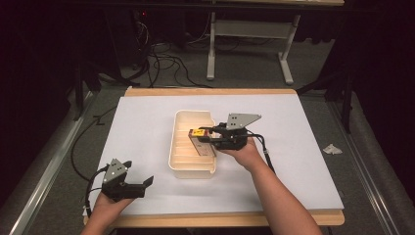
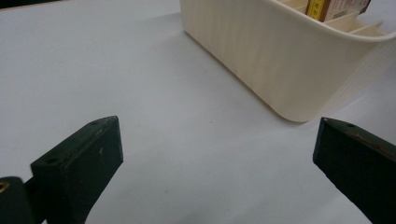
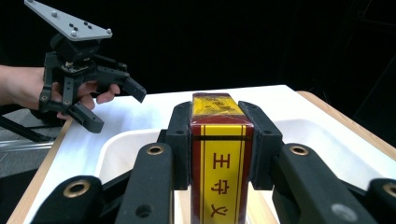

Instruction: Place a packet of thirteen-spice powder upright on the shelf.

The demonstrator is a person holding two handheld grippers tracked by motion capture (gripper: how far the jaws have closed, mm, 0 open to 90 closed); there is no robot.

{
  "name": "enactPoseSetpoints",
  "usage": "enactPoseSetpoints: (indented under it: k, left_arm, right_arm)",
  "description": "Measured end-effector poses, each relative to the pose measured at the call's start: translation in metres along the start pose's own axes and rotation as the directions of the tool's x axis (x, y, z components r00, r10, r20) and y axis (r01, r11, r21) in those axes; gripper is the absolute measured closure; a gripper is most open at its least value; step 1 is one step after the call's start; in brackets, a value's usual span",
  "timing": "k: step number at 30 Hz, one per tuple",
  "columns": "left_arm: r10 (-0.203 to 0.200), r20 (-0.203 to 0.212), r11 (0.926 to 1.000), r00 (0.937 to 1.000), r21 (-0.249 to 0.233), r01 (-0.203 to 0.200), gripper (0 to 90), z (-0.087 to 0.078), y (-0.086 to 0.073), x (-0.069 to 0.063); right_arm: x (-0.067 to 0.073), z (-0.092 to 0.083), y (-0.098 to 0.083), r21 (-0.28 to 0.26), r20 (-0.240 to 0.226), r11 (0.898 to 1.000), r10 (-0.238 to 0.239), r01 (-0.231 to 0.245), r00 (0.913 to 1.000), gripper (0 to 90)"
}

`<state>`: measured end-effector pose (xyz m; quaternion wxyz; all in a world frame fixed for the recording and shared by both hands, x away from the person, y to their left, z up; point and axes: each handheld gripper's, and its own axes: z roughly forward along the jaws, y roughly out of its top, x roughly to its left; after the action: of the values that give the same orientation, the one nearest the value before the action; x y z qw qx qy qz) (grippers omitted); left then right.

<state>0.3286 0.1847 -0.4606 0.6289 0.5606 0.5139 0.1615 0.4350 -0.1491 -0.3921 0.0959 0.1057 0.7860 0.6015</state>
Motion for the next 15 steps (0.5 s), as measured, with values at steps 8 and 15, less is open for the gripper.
enactPoseSetpoints:
  k: [8,15]
  left_arm:
    - [0.001,0.007,1.0000,1.0000,0.003,-0.001,2.1,0.000,0.000,-0.001]
    - [-0.006,0.010,1.0000,0.9999,-0.001,0.006,2.1,-0.001,0.001,-0.001]
  right_arm:
    - [0.002,0.009,0.002,0.000,0.005,1.000,-0.004,0.004,1.0000,68.6]
    - [0.004,0.020,0.005,-0.003,0.000,1.000,-0.024,0.024,0.9997,68.6]
